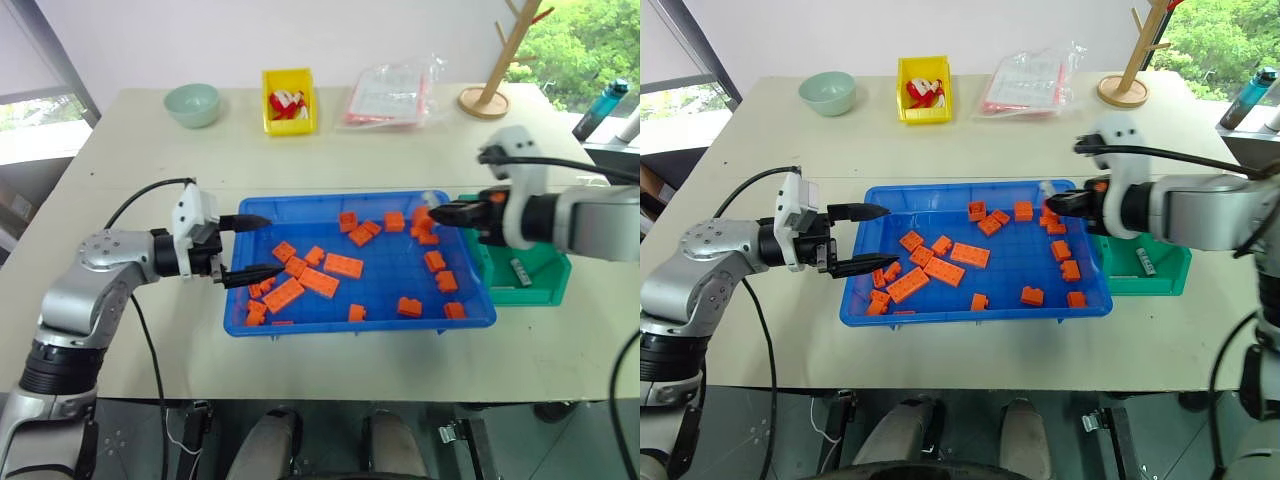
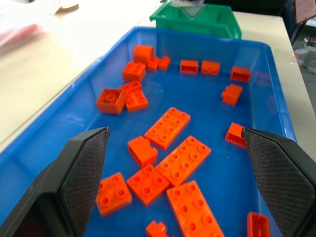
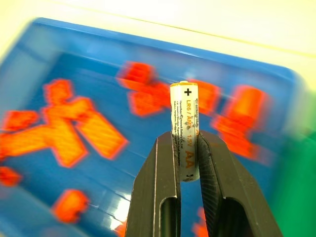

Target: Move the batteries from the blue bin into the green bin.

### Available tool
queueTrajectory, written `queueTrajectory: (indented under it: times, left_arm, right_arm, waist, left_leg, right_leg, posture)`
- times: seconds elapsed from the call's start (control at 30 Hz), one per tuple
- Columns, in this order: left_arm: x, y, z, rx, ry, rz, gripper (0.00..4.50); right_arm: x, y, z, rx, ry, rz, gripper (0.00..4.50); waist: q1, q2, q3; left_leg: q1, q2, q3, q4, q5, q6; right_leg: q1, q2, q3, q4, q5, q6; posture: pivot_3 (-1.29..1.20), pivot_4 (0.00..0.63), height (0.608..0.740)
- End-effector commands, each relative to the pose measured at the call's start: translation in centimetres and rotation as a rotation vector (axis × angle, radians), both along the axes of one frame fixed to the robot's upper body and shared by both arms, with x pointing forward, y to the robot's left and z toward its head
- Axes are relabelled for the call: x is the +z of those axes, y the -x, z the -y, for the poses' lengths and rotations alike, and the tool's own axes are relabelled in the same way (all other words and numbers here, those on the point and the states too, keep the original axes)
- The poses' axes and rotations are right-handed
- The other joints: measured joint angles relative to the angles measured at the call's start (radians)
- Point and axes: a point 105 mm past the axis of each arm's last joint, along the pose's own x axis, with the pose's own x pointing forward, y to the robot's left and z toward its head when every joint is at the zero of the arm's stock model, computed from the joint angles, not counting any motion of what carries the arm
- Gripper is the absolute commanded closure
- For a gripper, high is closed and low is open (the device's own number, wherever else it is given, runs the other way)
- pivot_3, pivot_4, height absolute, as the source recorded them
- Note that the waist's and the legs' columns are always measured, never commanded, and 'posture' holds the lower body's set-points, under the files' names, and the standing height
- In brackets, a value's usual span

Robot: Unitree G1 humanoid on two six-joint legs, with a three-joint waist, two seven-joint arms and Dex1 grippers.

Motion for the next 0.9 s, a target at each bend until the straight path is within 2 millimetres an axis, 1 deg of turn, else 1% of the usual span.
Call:
queueTrajectory:
  times: [0.03,0.13,0.27,0.33,0.4,0.43,0.47,0.53,0.6,0.67,0.73,0.77,0.87,0.9]
  left_arm:
    - [1.5,-0.4,-0.6,0.003,-0.002,0.070,0.00]
    - [1.6,-0.8,-0.6,0.004,-0.005,0.075,0.00]
    - [1.9,-1.1,-0.4,-0.002,-0.004,0.084,0.00]
    - [2.0,-1.2,-0.3,-0.006,-0.005,0.086,0.00]
    - [2.1,-1.3,-0.3,-0.007,-0.007,0.086,0.00]
    - [2.1,-1.3,-0.4,-0.007,-0.008,0.086,0.00]
    - [2.1,-1.3,-0.5,-0.001,-0.009,0.086,0.00]
    - [2.2,-1.3,-0.7,0.010,-0.007,0.086,0.00]
    - [2.5,-1.4,-1.1,0.034,0.013,0.078,0.00]
    - [2.6,-1.2,-2.1,0.067,0.028,0.053,0.00]
    - [2.6,-1.0,-2.9,0.092,0.030,0.033,0.00]
    - [2.6,-1.0,-3.4,0.106,0.031,0.022,0.00]
    - [2.5,-0.5,-5.2,0.147,0.017,0.000,0.00]
    - [2.5,-0.4,-5.6,0.157,0.015,-0.002,0.00]
  right_arm:
    - [1.0,0.0,2.7,-0.094,0.017,0.075,4.48]
    - [0.7,0.0,3.8,-0.136,0.004,0.098,4.48]
    - [-0.9,0.3,5.4,-0.189,0.029,0.090,4.48]
    - [-1.6,0.4,6.1,-0.220,0.022,0.086,3.43]
    - [-2.2,0.4,7.0,-0.253,0.041,0.091,2.57]
    - [-2.4,0.3,7.3,-0.255,0.061,0.103,1.99]
    - [-2.4,0.3,7.5,-0.251,0.056,0.124,1.57]
    - [-2.2,0.2,7.5,-0.216,0.035,0.165,1.57]
    - [-1.7,0.5,7.6,-0.124,0.051,0.229,1.57]
    - [-1.3,1.7,8.0,0.055,0.133,0.292,1.57]
    - [-1.2,3.0,8.5,0.183,0.182,0.304,1.57]
    - [-1.0,3.4,9.2,0.207,0.189,0.313,1.57]
    - [-0.2,4.4,12.5,0.232,0.214,0.339,1.57]
    - [-0.2,4.5,13.1,0.240,0.225,0.341,1.57]
  waist:
    - [-0.003,0.000,0.000]
    - [-0.008,0.000,0.000]
    - [-0.006,0.000,0.000]
    - [-0.005,0.000,0.000]
    - [-0.004,0.000,0.000]
    - [-0.004,0.000,0.000]
    - [-0.004,0.000,0.000]
    - [-0.005,0.000,0.000]
    - [-0.006,0.000,0.000]
    - [-0.003,0.001,0.000]
    - [-0.004,0.001,0.000]
    - [-0.005,0.001,0.000]
    - [-0.008,0.001,0.000]
    - [-0.009,0.001,0.000]
  left_leg:
    - [0.000,0.000,0.001,0.000,0.000,0.000]
    - [0.000,0.001,0.002,0.000,0.000,0.000]
    - [0.000,0.001,0.002,0.000,0.000,0.000]
    - [0.000,0.001,0.002,0.000,0.000,0.000]
    - [0.000,0.001,0.002,0.000,0.000,0.000]
    - [0.000,0.000,0.002,0.000,0.000,0.000]
    - [0.000,0.000,0.002,0.000,0.000,0.000]
    - [0.000,0.000,0.002,0.000,0.000,0.000]
    - [0.000,0.000,0.002,0.000,0.000,0.000]
    - [0.001,0.000,0.002,0.000,0.000,0.000]
    - [0.001,0.000,0.001,0.000,0.000,0.001]
    - [0.001,0.000,0.002,0.000,0.000,0.001]
    - [0.003,0.000,0.003,0.000,0.000,0.001]
    - [0.003,0.000,0.003,0.000,0.000,0.001]
  right_leg:
    - [0.000,0.000,0.000,0.000,0.000,0.000]
    - [-0.001,0.000,0.000,0.003,0.000,0.000]
    - [-0.001,0.000,0.000,0.004,0.000,0.000]
    - [-0.001,0.000,0.000,0.004,0.000,0.000]
    - [-0.001,0.000,0.000,0.004,0.000,0.000]
    - [-0.001,0.000,0.000,0.004,0.000,0.000]
    - [-0.001,0.000,0.000,0.004,0.000,0.000]
    - [-0.001,0.000,0.000,0.004,0.000,0.000]
    - [-0.001,0.000,0.000,0.004,0.000,0.000]
    - [-0.001,0.000,0.000,0.004,0.000,0.000]
    - [-0.001,0.000,0.000,0.005,0.000,0.001]
    - [-0.001,0.001,0.000,0.004,0.000,0.001]
    - [0.001,0.001,0.000,0.004,0.000,0.001]
    - [0.001,0.001,0.000,0.004,0.000,0.001]
  posture:
    - [0.00,0.150,0.719]
    - [0.00,0.150,0.719]
    - [0.00,0.150,0.719]
    - [0.00,0.150,0.719]
    - [0.00,0.150,0.719]
    - [0.00,0.150,0.719]
    - [0.00,0.150,0.719]
    - [0.00,0.150,0.719]
    - [0.00,0.150,0.719]
    - [0.00,0.150,0.719]
    - [0.00,0.150,0.719]
    - [0.00,0.150,0.719]
    - [0.00,0.150,0.719]
    - [0.00,0.150,0.719]
